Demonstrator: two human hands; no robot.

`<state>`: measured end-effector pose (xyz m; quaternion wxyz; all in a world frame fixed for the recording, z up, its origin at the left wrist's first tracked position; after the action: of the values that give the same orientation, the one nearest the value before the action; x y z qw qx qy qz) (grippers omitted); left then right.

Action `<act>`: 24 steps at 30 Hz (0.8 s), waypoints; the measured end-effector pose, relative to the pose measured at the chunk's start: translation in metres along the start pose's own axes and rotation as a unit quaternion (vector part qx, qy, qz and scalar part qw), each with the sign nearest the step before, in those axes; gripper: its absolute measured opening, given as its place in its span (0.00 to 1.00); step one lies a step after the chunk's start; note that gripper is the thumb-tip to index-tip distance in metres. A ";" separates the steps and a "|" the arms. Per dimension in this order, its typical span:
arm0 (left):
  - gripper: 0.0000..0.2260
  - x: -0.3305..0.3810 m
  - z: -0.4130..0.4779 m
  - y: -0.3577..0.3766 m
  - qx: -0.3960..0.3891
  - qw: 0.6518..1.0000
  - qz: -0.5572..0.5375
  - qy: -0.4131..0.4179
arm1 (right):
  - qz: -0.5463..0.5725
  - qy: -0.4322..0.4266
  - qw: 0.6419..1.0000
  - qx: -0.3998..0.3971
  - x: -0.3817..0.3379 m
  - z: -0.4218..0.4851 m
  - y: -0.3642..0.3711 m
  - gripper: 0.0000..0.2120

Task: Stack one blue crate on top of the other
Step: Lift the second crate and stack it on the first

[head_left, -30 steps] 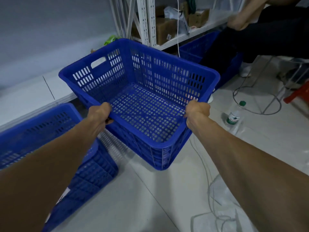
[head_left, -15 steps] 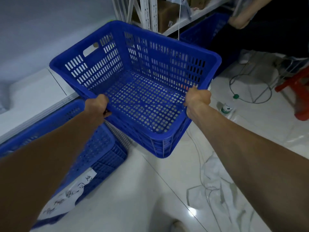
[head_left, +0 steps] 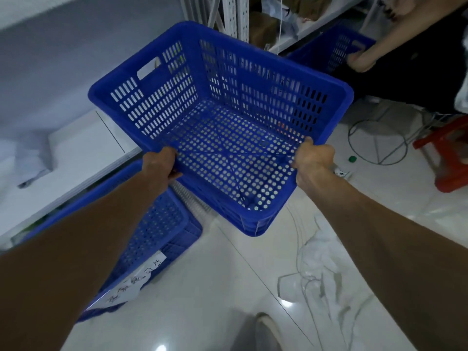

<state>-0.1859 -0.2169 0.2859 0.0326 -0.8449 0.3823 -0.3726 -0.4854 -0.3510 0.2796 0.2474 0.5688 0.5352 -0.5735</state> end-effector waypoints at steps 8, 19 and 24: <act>0.07 0.019 -0.027 -0.026 0.012 0.997 -0.049 -0.050 | -0.021 -0.005 0.999 -0.042 -0.044 -0.011 -0.001 0.13; 0.06 -0.002 -0.018 -0.105 0.054 0.990 -0.096 -0.093 | -0.011 -0.034 0.991 -0.133 -0.069 -0.055 0.062 0.14; 0.06 -0.023 -0.002 -0.156 0.103 0.981 -0.127 -0.105 | -0.014 -0.030 0.985 -0.169 -0.061 -0.093 0.100 0.08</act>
<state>-0.1002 -0.0910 0.3262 0.1117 -0.9132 0.2263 -0.3200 -0.3457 -0.3177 0.3224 0.3478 0.4941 0.6247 -0.4946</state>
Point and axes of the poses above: each hand's wrist, its own z-axis towards the middle knuckle, its own y-axis out of the palm, x = y × z, the point moved 3 cm from there along z, towards the middle knuckle, and after that the axes turned 14 degrees about -y, right-handed, at the moved point
